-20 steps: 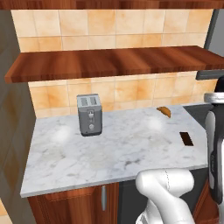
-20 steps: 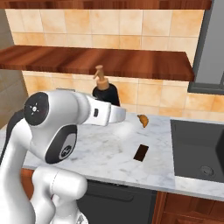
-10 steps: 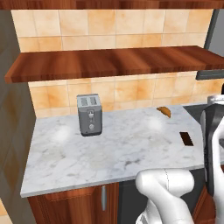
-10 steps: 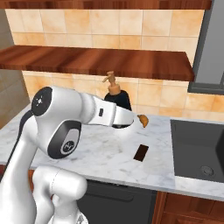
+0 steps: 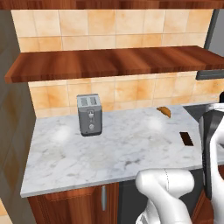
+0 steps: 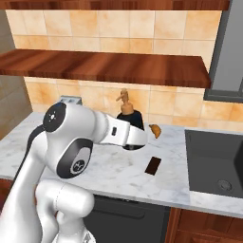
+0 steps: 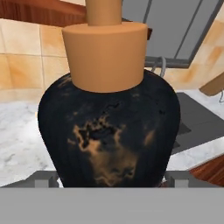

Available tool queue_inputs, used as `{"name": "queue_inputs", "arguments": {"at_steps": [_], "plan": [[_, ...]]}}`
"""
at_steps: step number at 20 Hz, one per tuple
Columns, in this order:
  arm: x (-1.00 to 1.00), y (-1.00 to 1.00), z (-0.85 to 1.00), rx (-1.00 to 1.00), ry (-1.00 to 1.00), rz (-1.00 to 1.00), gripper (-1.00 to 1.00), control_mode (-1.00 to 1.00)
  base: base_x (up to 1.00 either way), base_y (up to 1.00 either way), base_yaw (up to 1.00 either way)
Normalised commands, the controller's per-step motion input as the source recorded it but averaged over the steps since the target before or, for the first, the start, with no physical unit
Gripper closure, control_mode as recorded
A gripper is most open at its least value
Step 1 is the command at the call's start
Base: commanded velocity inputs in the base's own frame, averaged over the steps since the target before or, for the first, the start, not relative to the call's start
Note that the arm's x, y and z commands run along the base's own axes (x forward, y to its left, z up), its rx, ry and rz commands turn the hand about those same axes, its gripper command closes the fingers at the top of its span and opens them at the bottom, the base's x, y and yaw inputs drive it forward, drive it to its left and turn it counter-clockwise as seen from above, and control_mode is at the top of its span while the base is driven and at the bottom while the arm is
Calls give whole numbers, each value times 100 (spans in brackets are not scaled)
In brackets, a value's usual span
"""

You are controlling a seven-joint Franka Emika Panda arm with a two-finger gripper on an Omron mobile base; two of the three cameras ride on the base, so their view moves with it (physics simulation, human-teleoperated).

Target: Open the cabinet. Pick the soap dispenser and place it next to the sink. Then close the cabinet.

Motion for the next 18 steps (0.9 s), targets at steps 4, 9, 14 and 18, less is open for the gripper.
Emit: {"name": "queue_inputs", "arguments": {"at_steps": [4, 9, 14, 18], "plan": [[0, -20, -56, 0, 20, 0, 100, -100, 0, 0, 0], [6, -23, -35, 0, 21, 0, 100, -100, 0, 0, 0], [34, -20, -8, 0, 17, 0, 100, -100, 0, 0, 0], [33, -20, 0, 2, 17, 0, 100, -100, 0, 0, 0]]}}
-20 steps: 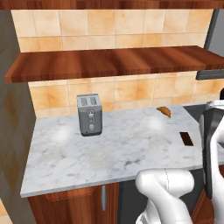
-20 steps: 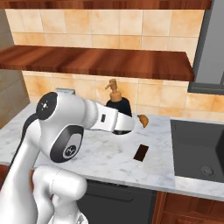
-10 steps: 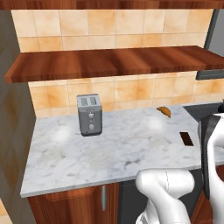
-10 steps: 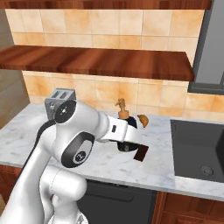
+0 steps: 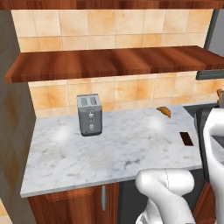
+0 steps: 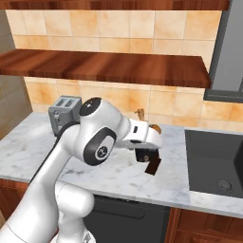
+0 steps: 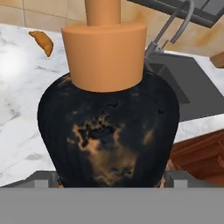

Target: Open the cabinet. Pick the soap dispenser and place it next to the sink. Then close the cabinet.

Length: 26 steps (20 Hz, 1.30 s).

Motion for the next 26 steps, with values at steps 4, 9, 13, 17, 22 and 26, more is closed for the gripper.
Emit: {"name": "queue_inputs", "arguments": {"at_steps": [4, 9, 13, 17, 22, 26], "plan": [[21, -17, 0, 9, 12, 0, 100, -100, 0, 0, 0], [12, -12, -16, 15, 8, 0, 100, -100, 0, 0, 0], [29, -4, -55, 17, 1, 0, 100, -100, 0, 0, 0], [39, -6, -68, 15, 0, 0, 100, -100, 0, 0, 0], [32, -9, -51, 10, 0, 0, 100, -100, 0, 0, 0], [22, -8, -18, 1, 0, 0, 100, -100, 0, 0, 0]]}}
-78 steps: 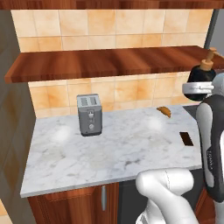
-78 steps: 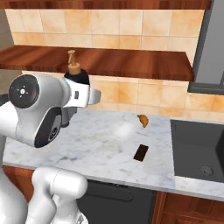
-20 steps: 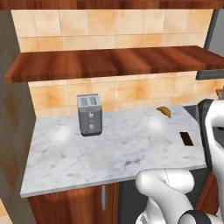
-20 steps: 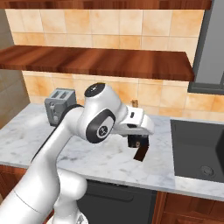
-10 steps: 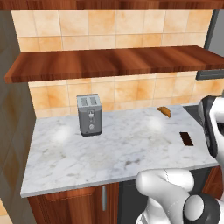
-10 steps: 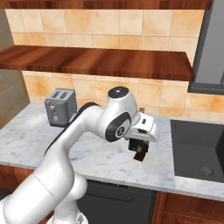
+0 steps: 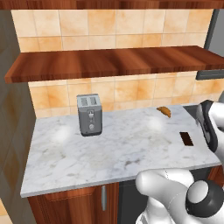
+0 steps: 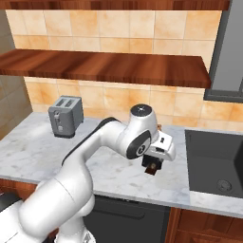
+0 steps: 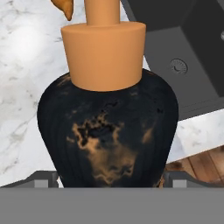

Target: Open the cabinet. Pick the soap dispenser and place it next to the sink. Then close the cabinet.

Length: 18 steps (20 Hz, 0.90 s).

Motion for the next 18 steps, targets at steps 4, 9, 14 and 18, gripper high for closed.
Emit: {"name": "queue_inputs", "arguments": {"at_steps": [4, 9, 14, 18], "plan": [[26, -12, -20, 0, 0, 0, 100, -100, 0, 0, 0], [21, -17, -31, 0, 0, 0, 100, -100, 0, 0, 0], [9, -14, -27, 0, 0, 0, 100, -100, 0, 0, 0], [4, -17, -20, 0, 0, 0, 100, -100, 0, 0, 0]]}}
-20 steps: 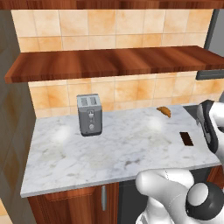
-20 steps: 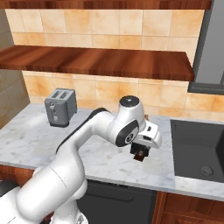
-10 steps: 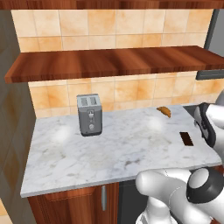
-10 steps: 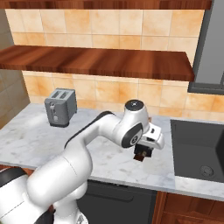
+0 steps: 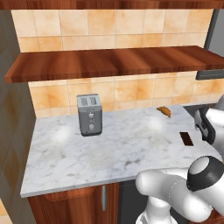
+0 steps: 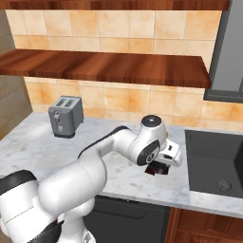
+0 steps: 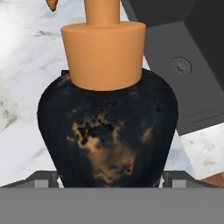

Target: Open the cabinet. Pick the soap dispenser and place it next to the sink. Then close the cabinet.

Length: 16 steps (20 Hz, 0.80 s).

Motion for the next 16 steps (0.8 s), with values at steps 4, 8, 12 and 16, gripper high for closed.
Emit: {"name": "queue_inputs", "arguments": {"at_steps": [4, 8, 12, 16], "plan": [[0, -11, -16, 0, -6, 0, 100, -100, 0, 0, 0], [0, -4, -24, 2, -6, 0, 100, -100, 0, 0, 0], [0, 0, -25, 2, -8, 1, 100, -100, 0, 0, 0], [0, 0, -20, 0, -9, 1, 100, -100, 0, 0, 0]]}}
